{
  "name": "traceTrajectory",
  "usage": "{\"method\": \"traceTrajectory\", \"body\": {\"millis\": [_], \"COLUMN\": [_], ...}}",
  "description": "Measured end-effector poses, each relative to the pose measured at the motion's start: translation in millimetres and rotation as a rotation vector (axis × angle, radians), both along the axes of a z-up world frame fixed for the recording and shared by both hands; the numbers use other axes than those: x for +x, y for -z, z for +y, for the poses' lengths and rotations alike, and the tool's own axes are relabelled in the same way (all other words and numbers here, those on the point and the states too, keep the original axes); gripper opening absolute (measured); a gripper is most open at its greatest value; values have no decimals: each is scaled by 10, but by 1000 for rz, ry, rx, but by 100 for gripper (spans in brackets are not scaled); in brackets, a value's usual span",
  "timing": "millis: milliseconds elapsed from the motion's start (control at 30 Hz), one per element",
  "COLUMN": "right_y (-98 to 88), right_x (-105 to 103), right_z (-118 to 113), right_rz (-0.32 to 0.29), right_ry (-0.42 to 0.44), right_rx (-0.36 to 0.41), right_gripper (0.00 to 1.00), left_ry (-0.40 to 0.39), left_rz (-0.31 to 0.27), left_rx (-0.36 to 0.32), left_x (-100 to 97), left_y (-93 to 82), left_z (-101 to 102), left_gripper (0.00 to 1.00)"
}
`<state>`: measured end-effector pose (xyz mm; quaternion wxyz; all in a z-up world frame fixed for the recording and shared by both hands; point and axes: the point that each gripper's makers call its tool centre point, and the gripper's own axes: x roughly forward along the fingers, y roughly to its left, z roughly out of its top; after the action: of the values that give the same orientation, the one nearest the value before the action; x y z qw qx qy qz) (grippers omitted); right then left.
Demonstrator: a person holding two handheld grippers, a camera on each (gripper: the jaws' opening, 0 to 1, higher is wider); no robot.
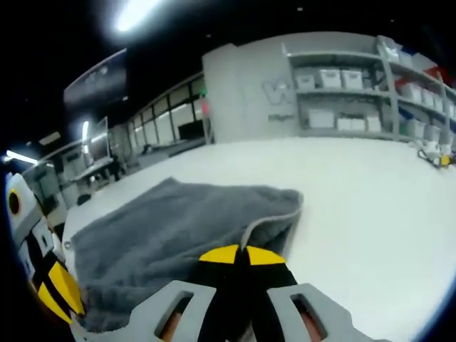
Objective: Open the folded towel by lifting each exposed corner and separating the folded layers until the towel lies flat within the target outline without major curled edges
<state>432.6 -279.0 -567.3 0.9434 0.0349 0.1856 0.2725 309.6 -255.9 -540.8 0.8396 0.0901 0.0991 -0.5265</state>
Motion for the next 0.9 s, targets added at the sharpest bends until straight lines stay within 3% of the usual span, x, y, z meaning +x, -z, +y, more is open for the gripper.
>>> {"method": "traceTrajectory", "body": {"millis": [567, 900], "right_y": [-156, -236], "right_x": [3, 18], "right_z": [117, 150], "right_rz": [-20, -36], "right_ry": [0, 20], "right_rx": [-14, 30], "right_gripper": [0, 0], "left_ry": [-56, -87], "left_rz": [-64, -82], "left_rx": [-33, -68], "left_x": [-18, 12], "left_y": [-243, -363], "left_z": [270, 428], "left_gripper": [4, 4]}}
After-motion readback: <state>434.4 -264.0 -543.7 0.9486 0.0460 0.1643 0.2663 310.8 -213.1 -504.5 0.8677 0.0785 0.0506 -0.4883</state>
